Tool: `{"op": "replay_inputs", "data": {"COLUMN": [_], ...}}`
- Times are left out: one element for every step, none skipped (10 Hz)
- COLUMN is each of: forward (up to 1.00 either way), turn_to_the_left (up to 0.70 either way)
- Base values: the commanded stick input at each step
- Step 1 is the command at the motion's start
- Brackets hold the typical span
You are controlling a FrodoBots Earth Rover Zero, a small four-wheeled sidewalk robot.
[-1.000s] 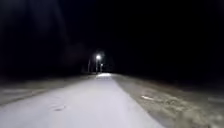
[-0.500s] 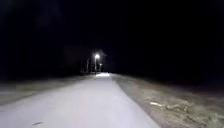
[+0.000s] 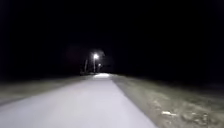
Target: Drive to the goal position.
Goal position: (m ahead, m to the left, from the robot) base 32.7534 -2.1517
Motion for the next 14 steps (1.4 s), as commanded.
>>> {"op": "replay_inputs", "data": {"forward": [1.0, 1.0, 1.0, 1.0, 1.0, 1.0, 1.0, 1.0, 1.0, 1.0, 1.0, 1.0, 1.0, 1.0], "turn_to_the_left": [0.0, 0.0, 0.0, 0.0, 0.0, 0.0, 0.2, 0.27, 0.27, 0.27, 0.27, 0.21, 0.0, 0.0]}}
